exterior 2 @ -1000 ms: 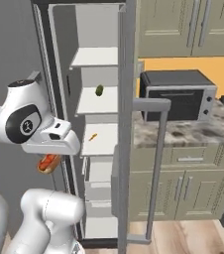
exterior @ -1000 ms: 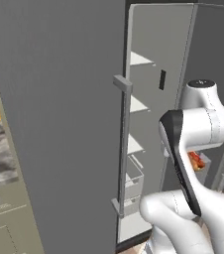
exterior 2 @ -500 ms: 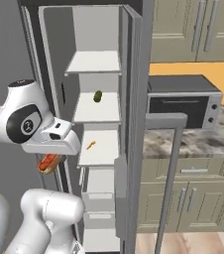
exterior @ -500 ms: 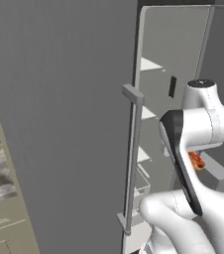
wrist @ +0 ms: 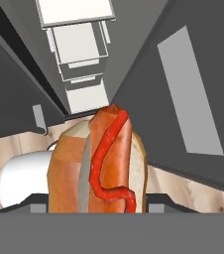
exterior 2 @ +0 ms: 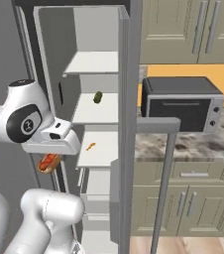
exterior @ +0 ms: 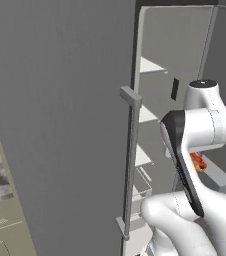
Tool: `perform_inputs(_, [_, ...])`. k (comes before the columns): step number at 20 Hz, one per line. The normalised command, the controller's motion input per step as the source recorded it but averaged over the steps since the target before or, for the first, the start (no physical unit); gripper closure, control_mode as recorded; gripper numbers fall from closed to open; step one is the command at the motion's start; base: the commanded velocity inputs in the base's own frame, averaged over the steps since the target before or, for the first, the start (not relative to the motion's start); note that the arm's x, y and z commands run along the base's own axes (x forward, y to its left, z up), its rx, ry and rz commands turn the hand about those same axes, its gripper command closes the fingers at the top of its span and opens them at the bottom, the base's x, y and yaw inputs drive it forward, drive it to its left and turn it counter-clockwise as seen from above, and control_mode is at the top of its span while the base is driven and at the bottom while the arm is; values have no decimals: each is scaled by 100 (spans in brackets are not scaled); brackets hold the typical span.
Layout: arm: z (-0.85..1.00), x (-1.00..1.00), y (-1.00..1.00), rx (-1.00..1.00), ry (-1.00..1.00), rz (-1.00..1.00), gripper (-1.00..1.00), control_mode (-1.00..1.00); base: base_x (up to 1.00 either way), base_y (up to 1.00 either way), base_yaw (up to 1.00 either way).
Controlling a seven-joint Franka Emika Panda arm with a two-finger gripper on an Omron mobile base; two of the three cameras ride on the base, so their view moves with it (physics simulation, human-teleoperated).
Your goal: Store the hot dog in the freezer for long-term storage. Close the freezer door after placing the cooked food.
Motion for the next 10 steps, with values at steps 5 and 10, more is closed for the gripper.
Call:
perform_inputs(5, [0, 0, 0, 0, 0, 0, 100, 100, 15, -14, 3])
perform_inputs(10, [0, 0, 0, 0, 0, 0, 100, 100, 0, 0, 0])
